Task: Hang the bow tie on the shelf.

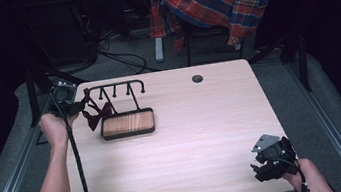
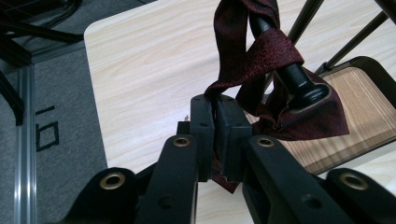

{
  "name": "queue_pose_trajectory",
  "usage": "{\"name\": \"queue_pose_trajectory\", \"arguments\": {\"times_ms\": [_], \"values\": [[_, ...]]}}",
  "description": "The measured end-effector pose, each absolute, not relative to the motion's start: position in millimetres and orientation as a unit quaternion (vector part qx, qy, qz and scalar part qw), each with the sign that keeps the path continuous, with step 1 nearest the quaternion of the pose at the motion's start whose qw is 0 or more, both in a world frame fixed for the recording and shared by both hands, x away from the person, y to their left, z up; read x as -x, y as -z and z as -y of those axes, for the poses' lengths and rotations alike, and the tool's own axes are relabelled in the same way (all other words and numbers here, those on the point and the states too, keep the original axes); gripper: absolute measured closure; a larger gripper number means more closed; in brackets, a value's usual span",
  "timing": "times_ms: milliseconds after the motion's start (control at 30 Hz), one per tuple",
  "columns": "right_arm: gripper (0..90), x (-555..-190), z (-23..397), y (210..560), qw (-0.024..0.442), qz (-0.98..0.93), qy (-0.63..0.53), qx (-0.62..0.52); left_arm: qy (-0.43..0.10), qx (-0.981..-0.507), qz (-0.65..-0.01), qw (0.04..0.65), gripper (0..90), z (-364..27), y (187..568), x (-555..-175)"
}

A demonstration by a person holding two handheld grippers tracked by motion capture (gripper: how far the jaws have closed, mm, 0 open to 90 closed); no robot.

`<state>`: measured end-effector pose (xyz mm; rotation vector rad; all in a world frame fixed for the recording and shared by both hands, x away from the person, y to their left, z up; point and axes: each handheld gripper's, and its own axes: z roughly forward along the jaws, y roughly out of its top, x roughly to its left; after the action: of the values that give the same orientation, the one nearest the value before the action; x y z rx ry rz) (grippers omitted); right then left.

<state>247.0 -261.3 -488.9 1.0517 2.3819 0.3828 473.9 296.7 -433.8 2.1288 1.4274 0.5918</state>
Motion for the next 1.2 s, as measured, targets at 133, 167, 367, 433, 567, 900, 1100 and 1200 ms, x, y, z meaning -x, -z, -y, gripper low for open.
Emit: {"name": "queue_pose_trajectory", "arguments": {"times_ms": [133,167,367,433,567,900,1100,1200], "values": [[14.8,-247.1,261.3,488.7,0.252,-0.876,-0.139,-0.386,-0.213,-0.781,-0.527,0.258,79.3,-298.2,434.5,-473.2],[14.8,-247.1,261.3,488.7,0.252,-0.876,-0.139,-0.386,-0.210,-0.781,-0.527,0.261,78.8,-298.8,434.4,-472.9],[14.8,-246.9,261.1,488.9,0.253,-0.876,-0.139,-0.386,-0.207,-0.780,-0.530,0.261,68.6,-301.0,432.7,-470.6],[14.8,-247.1,261.1,488.8,0.251,-0.877,-0.138,-0.386,-0.208,-0.780,-0.531,0.259,63.9,-301.5,431.9,-469.6],[14.8,-246.9,261.0,488.9,0.253,-0.876,-0.139,-0.387,-0.211,-0.777,-0.535,0.257,54.8,-302.7,430.3,-466.8],[14.8,-246.9,261.0,488.9,0.253,-0.876,-0.139,-0.387,-0.210,-0.771,-0.540,0.264,33.0,-310.0,426.1,-457.0],[14.8,-247.0,260.9,489.0,0.253,-0.876,-0.139,-0.387,-0.214,-0.771,-0.536,0.270,28.6,-310.6,421.8,-447.9],[14.8,-246.9,260.8,489.0,0.252,-0.876,-0.140,-0.387,-0.213,-0.775,-0.530,0.271,26.6,-310.5,419.4,-442.4]]}}
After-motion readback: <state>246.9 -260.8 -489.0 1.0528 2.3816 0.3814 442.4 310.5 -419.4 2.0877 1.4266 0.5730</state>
